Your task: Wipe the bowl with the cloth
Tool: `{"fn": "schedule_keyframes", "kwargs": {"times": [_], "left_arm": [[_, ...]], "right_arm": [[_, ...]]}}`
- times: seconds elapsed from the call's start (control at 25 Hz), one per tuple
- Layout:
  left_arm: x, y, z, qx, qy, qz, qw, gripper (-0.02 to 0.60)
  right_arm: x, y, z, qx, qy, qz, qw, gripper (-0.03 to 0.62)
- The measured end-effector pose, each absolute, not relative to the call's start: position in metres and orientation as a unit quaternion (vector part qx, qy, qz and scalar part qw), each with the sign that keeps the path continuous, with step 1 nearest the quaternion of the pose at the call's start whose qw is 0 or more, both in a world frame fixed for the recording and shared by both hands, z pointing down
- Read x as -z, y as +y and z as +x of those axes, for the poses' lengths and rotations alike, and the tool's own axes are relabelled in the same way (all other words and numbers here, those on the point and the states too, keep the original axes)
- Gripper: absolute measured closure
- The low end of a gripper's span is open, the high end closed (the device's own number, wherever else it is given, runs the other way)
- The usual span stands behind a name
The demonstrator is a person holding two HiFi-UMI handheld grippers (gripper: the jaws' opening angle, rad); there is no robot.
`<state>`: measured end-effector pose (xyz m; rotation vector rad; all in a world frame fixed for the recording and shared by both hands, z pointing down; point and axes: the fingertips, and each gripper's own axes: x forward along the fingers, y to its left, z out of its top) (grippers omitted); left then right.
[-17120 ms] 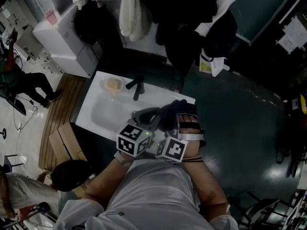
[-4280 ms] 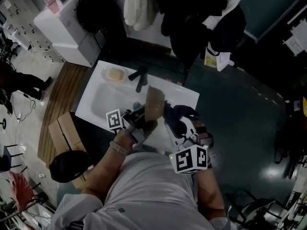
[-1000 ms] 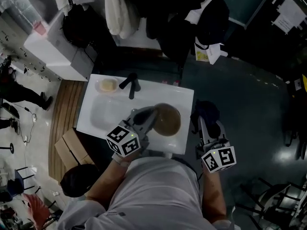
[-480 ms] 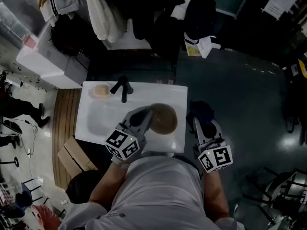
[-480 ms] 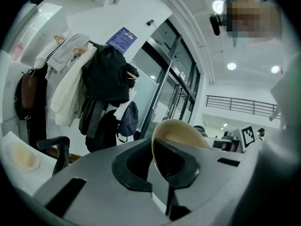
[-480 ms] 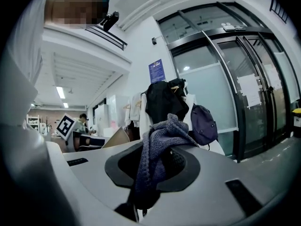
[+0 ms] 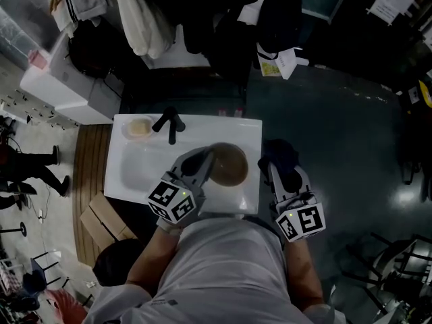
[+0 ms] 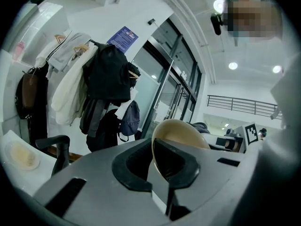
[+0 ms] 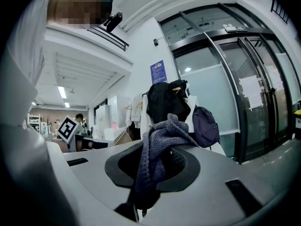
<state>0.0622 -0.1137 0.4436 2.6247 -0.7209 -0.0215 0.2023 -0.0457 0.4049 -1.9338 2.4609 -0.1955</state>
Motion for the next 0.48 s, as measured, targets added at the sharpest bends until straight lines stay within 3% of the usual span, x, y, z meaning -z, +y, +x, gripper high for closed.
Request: {"fn": "schedule_keyframes", "kwargs": {"times": [0.48], "left_arm": [[-0.4439,-0.1113,0.0625,0.013,-0.260,0.941,0.214,0.560]], "right_arm": [[-0.4080,-0.0439,0.1997,0.067,0.787,-0.614,-0.002,0.517]]}}
